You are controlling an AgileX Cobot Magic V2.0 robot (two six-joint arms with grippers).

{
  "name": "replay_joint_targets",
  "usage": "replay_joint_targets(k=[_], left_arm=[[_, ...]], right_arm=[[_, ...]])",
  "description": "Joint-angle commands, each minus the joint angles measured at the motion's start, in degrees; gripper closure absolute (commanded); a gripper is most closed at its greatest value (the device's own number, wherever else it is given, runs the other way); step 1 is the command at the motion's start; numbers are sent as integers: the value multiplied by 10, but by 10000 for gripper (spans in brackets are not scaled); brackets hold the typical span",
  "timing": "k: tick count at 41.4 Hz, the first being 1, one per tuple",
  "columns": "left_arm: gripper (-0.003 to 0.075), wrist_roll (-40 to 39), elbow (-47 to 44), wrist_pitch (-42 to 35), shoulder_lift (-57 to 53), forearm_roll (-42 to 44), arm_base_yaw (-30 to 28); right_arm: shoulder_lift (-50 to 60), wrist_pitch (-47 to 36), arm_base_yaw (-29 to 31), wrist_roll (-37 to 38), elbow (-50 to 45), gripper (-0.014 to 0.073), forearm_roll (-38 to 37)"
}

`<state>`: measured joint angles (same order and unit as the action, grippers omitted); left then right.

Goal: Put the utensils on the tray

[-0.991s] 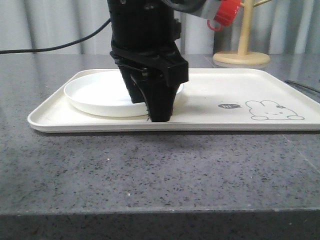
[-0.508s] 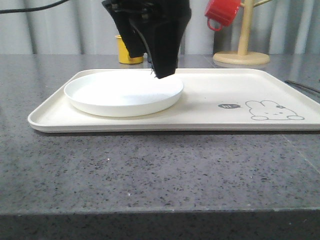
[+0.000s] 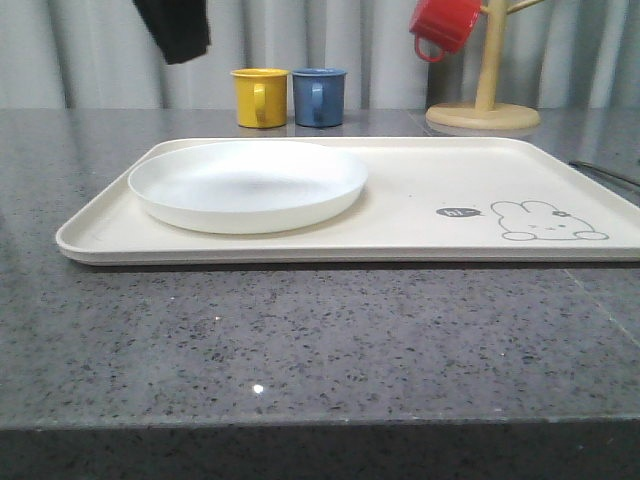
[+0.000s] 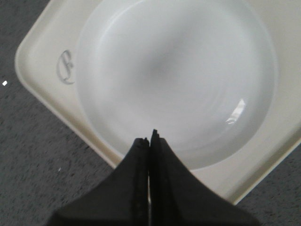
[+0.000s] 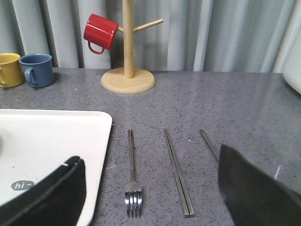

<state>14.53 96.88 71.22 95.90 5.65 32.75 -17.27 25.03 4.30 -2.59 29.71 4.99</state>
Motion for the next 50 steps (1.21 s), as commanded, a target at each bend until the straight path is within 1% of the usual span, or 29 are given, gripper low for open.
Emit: replay_joint_targets(k=[1, 5, 12, 17, 24, 30, 38, 42, 46, 50], left_arm=[[739, -32, -8, 8, -54, 5, -47], [739, -68, -31, 8, -77, 1, -100], [739, -70, -86, -11, -118, -30, -178], [739, -74, -139, -47, -155, -36, -224], [739, -75, -235, -131, -228, -56, -266], [739, -75, -330, -230, -302, -60, -272], [739, -75, -493, -411, -440, -56, -272], [739, -75, -561, -477, -509, -56, -272], [739, -75, -620, -510, -586, -56, -272], [739, -75, -670, -523, -668, -60, -272]], right_arm=[[-10, -50, 1, -2, 20, -9, 0], [-10, -50, 1, -2, 20, -9, 0], [-10, -50, 1, -2, 20, -9, 0], [-10, -50, 1, -2, 20, -9, 0], [-10, -50, 1, -2, 20, -9, 0], [-10, -50, 1, -2, 20, -9, 0], [-10, -50, 1, -2, 20, -9, 0], [-10, -50, 1, -2, 20, -9, 0], [-10, -50, 1, -2, 20, -9, 0], [-10, -50, 1, -2, 20, -9, 0]])
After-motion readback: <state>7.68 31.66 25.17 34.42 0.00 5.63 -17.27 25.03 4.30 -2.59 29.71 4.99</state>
